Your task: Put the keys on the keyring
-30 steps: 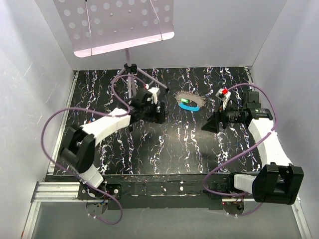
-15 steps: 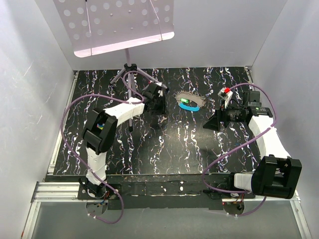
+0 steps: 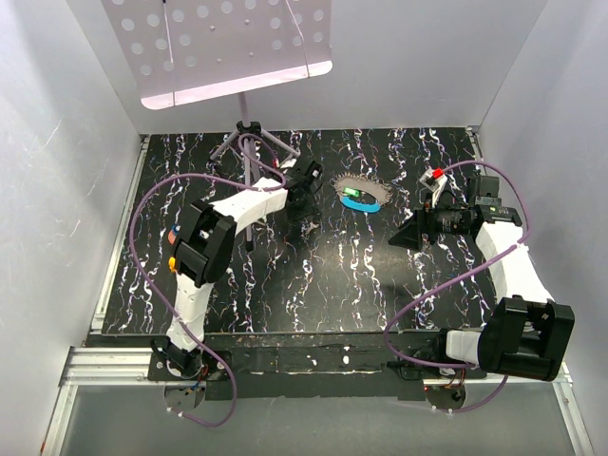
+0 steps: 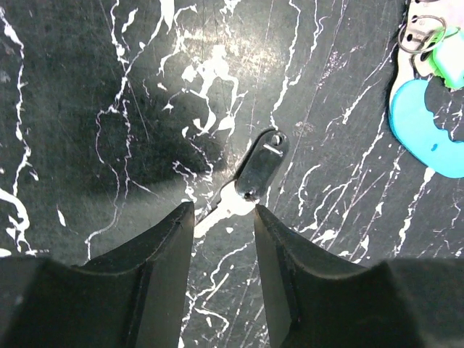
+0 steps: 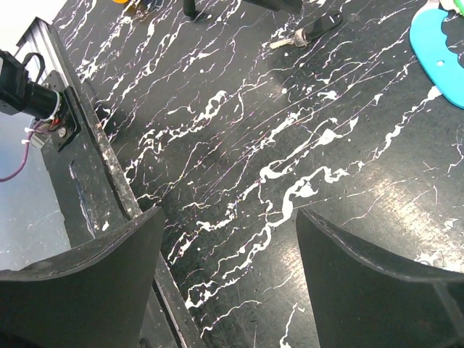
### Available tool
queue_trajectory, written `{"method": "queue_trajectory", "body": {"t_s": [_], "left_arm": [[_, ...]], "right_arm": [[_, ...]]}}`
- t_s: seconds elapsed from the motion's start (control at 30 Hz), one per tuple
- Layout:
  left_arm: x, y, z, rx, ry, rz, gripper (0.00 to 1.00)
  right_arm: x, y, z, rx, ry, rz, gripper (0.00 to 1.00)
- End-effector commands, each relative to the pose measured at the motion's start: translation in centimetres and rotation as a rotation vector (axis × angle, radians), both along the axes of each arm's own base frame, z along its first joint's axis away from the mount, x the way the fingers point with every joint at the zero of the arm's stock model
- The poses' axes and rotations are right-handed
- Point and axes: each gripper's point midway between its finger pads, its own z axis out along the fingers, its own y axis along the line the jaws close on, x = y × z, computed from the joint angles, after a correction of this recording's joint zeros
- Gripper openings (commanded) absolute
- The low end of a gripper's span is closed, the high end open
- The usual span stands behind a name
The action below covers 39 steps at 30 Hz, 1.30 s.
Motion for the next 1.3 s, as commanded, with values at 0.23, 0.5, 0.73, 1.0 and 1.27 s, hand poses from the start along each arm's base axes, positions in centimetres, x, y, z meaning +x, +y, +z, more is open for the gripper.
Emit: {"method": "queue_trajectory", "body": {"t_s": [0.23,0.5,0.73,1.0,1.27], "left_arm": [[-0.2,-1.4,3.2,0.026,0.006,0.182,0.41],[0.1,-1.7,1.5,0.046,0.049,0.238,0.36],[0.6,-2.1,0.9,0.054,0.052,0.24,0.26],[0.6,-2.6,0.7,0.039,0.059,0.245,0.29],[0.8,-3.4,0.3,0.005,0.078,0.247,0.29]], "right_arm": [[0.0,0.3,1.3,0.029,-0.019,0.026,0.8],[0.2,0.1,0.9,0.018,-0.003,0.02,0.79],[0.3,0.2,0.7,0.019,0.007,0.022,0.79],[0.3,0.1,0.7,0.017,0.007,0.019,0.79],[0.2,0.2,0.8,0.017,0.008,0.021,0.79]]}}
